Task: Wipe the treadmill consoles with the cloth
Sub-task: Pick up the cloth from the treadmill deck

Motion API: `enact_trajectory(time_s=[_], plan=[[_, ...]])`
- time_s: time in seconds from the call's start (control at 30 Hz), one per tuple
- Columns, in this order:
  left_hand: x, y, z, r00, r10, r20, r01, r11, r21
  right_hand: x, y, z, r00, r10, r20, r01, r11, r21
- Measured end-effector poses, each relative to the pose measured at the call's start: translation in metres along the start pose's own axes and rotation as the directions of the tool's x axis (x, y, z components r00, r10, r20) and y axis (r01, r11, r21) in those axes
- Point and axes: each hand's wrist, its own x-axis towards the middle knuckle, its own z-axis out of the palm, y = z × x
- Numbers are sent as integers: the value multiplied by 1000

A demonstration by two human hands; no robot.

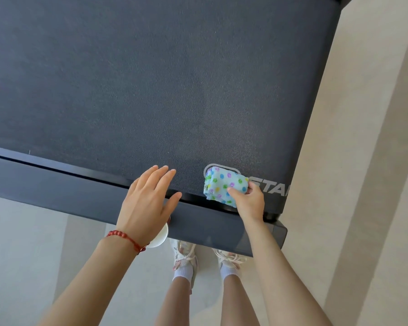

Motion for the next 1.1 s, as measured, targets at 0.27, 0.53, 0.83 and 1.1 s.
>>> enact_trajectory(time_s=[0.27, 0.53, 0.83, 1.1], plan=[[-8, -4, 2, 999, -31, -15, 31, 1000, -2, 35, -54, 4, 921, -339, 191, 383, 875, -297], [-6, -8, 1, 998, -57, -28, 57, 998, -18, 25, -45, 14, 942, -334, -13, 327, 929, -176], [-8, -4, 0, 997, -68, -22, 68, 998, -12, -1, -43, 60, 950, 229, -210, -130, 907, 400], [-19, -11, -2, 998, -69, -12, 69, 998, 14, 2, -59, 56, 978, 209, 19, -192, 855, 481]])
